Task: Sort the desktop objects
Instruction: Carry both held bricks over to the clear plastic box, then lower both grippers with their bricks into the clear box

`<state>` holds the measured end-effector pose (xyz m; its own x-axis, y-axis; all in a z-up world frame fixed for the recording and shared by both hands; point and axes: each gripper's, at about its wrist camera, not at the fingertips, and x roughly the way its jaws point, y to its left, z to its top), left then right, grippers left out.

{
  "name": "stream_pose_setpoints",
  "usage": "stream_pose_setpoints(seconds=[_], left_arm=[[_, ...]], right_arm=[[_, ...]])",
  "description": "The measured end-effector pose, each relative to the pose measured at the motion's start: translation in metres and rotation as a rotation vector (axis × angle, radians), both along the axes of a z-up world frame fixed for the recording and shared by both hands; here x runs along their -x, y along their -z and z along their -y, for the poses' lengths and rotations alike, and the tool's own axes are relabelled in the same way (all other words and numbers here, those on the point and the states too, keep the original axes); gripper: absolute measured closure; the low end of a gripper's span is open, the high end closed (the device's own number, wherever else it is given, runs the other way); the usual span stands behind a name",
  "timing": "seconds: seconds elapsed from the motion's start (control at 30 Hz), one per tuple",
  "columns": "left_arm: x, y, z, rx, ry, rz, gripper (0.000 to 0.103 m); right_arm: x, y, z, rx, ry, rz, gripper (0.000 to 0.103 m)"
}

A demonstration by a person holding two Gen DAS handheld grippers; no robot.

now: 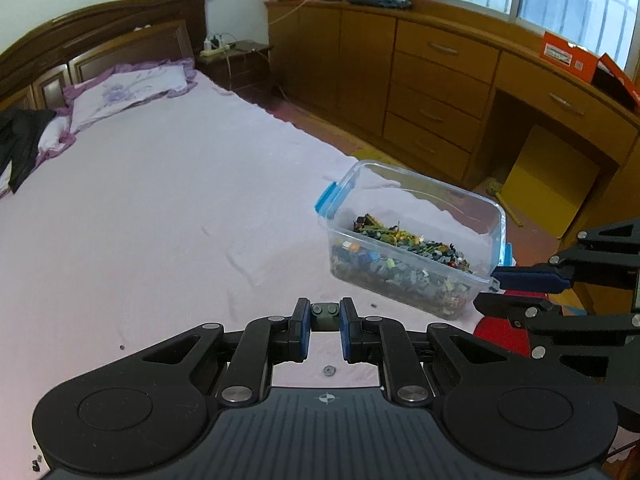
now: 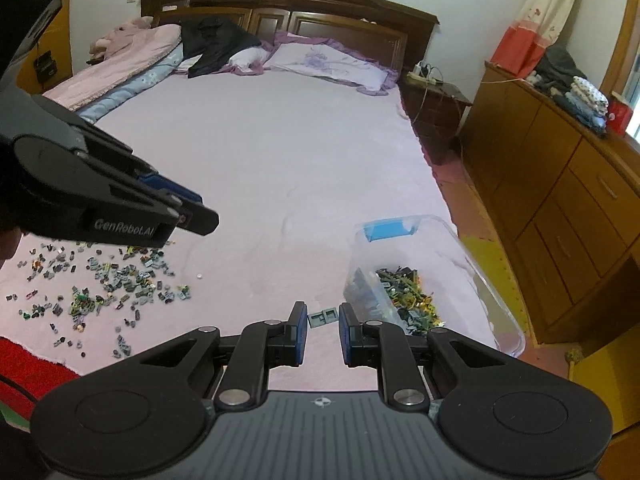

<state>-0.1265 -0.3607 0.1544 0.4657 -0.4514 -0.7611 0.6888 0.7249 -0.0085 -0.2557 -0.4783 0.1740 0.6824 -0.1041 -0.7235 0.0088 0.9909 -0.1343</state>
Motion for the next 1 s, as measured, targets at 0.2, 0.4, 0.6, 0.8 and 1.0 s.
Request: stream_pose_setpoints(seconds=[0.2,0.4,0.6,0.8,1.0], left_arm=[[-0.005,-0.001,0.028,-0.024,-0.051,0.013,0.086],[-0.009,-0.004,0.073,-0.048,-0.105,0.011,0.086],[-0.011,-0.006,0.125,-0.067,-0.145,-0.002,0.086],[-0.007,-0.011,0.168,-0.083,-0.160,0.003,0.086],[-0.003,-0.013,0.199,-0.097,-0.160,0.016,0.086]], right_arm=[[-0.012,0.006,0.031,-0.022,-0.044,0.006,0.085],[-0.025,0.006,0.083,-0.051,-0.114,0.008,0.085],[-0.034,0.010,0.138,-0.053,-0.192,0.009,0.085],[-0.035,0.013,0.187,-0.079,-0.208,-0.003,0.085],[-0.035,0.015,0.217,-0.098,-0.220,0.001,0.085]])
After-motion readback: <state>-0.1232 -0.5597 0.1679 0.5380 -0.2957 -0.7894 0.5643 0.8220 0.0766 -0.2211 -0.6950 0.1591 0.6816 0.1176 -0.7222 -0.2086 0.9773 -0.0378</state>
